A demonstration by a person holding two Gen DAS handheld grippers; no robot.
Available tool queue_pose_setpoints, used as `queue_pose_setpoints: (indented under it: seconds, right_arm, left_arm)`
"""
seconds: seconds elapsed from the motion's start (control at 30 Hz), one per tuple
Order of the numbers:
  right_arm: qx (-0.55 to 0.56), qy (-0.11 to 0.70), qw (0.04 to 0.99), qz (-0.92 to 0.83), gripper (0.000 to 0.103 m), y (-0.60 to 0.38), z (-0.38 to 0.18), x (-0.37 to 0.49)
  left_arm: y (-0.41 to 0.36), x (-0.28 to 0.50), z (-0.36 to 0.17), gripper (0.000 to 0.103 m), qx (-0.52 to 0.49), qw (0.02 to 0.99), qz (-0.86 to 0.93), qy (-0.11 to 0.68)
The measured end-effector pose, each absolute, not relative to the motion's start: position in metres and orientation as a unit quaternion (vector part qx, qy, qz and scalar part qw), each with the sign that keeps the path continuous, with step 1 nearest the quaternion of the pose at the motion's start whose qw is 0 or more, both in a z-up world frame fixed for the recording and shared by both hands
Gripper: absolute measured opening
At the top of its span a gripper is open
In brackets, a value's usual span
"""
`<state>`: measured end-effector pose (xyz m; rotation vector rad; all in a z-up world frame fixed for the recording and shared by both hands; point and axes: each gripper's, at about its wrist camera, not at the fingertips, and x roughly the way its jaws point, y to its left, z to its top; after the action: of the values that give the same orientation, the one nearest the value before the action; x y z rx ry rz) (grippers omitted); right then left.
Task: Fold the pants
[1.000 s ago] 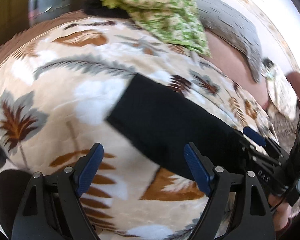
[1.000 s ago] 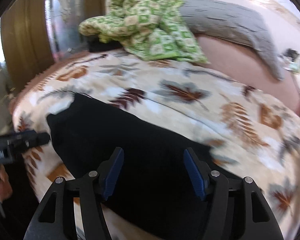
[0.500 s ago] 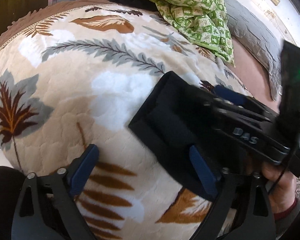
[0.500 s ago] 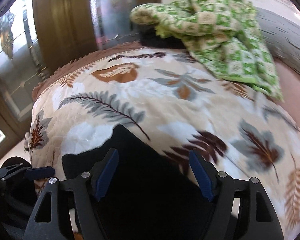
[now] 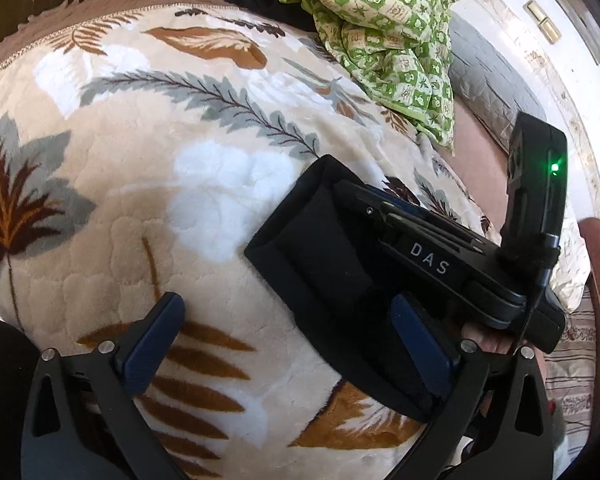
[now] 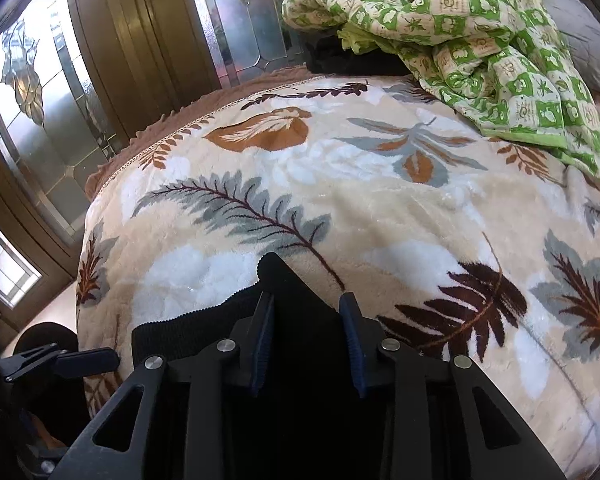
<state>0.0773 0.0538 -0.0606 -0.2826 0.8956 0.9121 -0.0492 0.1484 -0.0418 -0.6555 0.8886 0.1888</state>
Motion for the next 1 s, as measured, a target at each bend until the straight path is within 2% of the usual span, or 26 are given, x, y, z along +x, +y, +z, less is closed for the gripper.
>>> queue_pose_setpoints:
  seconds: [0.17,0.2,0.23,0.3,0.4,0.57,0.73,0.77,0.9,1.0]
  right_arm:
    - [-0.109,0.428,0.79,0.425,0.025,0.049,-0.059,0.082]
    - [-0.105,0.43,0.789,0.425,0.023,0.049,-0.058,0.082]
    - [-0.099,0.432,0.789,0.426,0.02,0.048,-0.058,0.083]
    - [-0.091,0.431,0.792,0.424,0.017,0.045,-0.056,0.082]
    - [-0.059,0.415,0.799,0.43,0.015,0.028,-0.039,0.077]
    - [0.004,0.358,0.834,0.42,0.013,-0.035,0.013,0.06]
    - [0.082,0.315,0.868,0.376,0.009,-0.138,0.048,0.041]
    - [0.097,0.312,0.873,0.362,0.009,-0.162,0.049,0.036]
    - [0.12,0.34,0.887,0.289,0.009,-0.225,0.023,0.023]
    - [0.151,0.373,0.882,0.245,0.008,-0.261,-0.008,0.014]
  left_arm:
    - [0.14,-0.045,-0.041,0.103,-0.297,0.856,0.076,0.415]
    - [0.136,-0.043,-0.041,0.102,-0.288,0.861,0.069,0.414]
    - [0.134,-0.042,-0.04,0.097,-0.281,0.863,0.065,0.414]
    - [0.13,-0.041,-0.036,0.045,-0.278,0.866,0.043,0.413]
    - [0.112,-0.042,-0.013,0.026,-0.237,0.889,0.024,0.39]
    - [0.065,-0.058,0.046,0.023,-0.189,0.931,-0.065,0.305]
    - [-0.012,-0.068,0.073,0.023,-0.116,0.935,-0.191,0.274]
    - [-0.026,-0.066,0.069,0.017,-0.109,0.93,-0.212,0.28]
    - [-0.083,-0.049,0.027,0.011,-0.081,0.893,-0.269,0.351]
    - [-0.103,-0.043,0.0,0.011,-0.065,0.871,-0.285,0.394]
